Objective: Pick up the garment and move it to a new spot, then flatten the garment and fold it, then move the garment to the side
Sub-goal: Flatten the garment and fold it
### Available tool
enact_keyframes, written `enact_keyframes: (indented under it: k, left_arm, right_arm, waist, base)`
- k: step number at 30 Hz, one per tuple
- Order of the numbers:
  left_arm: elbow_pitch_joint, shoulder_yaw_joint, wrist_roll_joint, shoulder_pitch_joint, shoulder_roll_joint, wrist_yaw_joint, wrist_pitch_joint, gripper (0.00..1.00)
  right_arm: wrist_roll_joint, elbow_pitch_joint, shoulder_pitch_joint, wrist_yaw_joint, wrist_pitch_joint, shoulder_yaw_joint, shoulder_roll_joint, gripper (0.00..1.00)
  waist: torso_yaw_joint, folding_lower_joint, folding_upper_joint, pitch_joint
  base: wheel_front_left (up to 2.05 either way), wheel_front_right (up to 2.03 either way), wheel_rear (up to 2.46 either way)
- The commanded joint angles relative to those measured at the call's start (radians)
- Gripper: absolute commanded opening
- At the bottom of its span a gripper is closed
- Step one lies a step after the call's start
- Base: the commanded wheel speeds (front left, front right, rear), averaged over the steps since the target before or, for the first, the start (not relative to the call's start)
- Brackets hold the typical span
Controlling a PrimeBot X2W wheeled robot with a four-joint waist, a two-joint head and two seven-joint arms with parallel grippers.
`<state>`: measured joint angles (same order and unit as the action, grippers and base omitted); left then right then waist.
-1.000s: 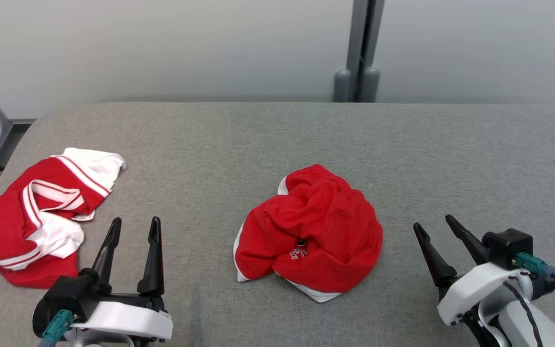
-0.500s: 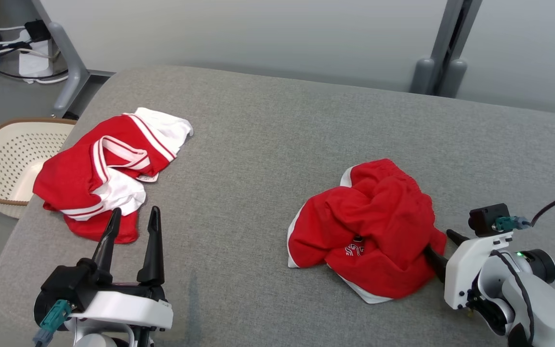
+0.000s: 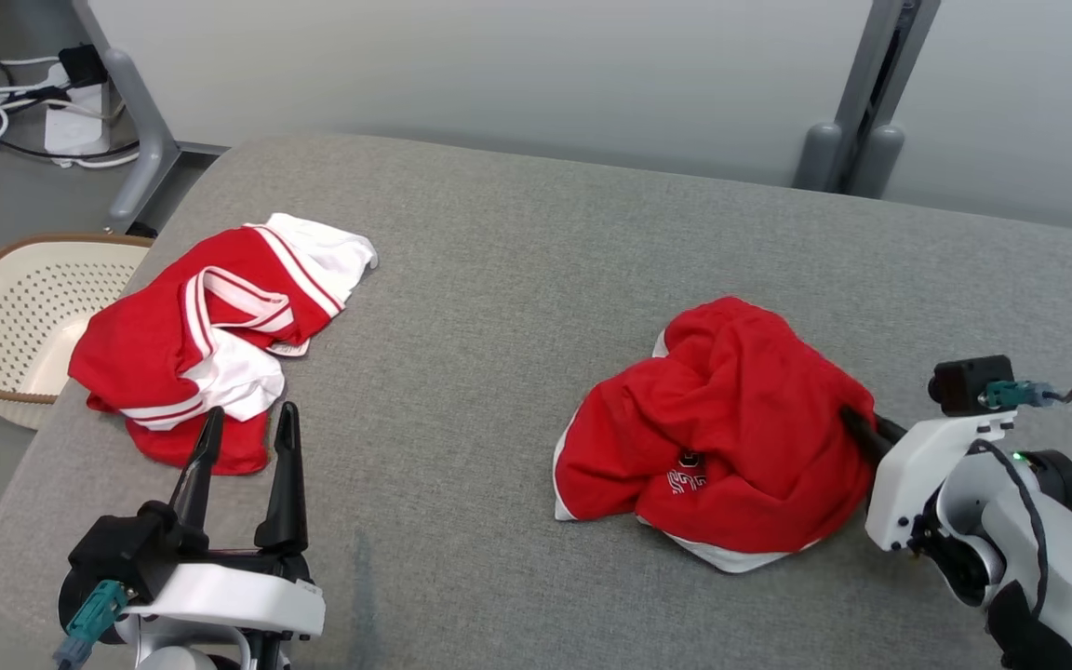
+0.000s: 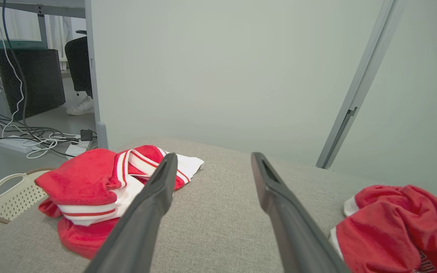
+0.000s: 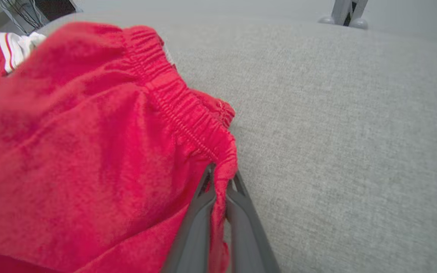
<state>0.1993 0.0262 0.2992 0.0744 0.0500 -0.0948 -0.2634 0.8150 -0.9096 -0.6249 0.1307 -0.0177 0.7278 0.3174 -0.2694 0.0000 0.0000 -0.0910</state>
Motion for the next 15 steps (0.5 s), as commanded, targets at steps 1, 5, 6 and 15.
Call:
enact_keyframes:
  k: [1,5,6,15]
  left_arm:
    - [0.002,-0.005,-0.004,0.003,0.002,-0.004,-0.002,1.0]
    - [0.007,-0.006,-0.005,-0.006,0.002,-0.008,-0.002,1.0]
    - [0.007,-0.005,-0.006,-0.008,0.002,-0.009,-0.002,1.0]
    - [0.012,0.005,-0.001,-0.007,0.002,-0.011,-0.002,1.0]
  right_arm:
    - [0.019,0.01,-0.015,0.0,-0.019,-0.007,0.007,0.0]
    - [0.049,0.016,-0.022,0.0,-0.036,-0.024,0.036,0.0]
    - [0.053,0.015,-0.02,0.0,-0.041,-0.029,0.043,0.0]
    - [0.096,-0.027,0.065,0.0,-0.046,-0.075,0.086,0.0]
  waist:
    - [0.024,0.0,0.0,0.013]
    - [0.068,0.0,0.0,0.027]
    - [0.079,0.0,0.0,0.03]
    - [0.162,0.0,0.0,0.035]
  base:
    - [0.0,0.0,0.0]
    - [0.0,0.0,0.0]
    - [0.0,0.0,0.0]
    - [0.0,0.0,0.0]
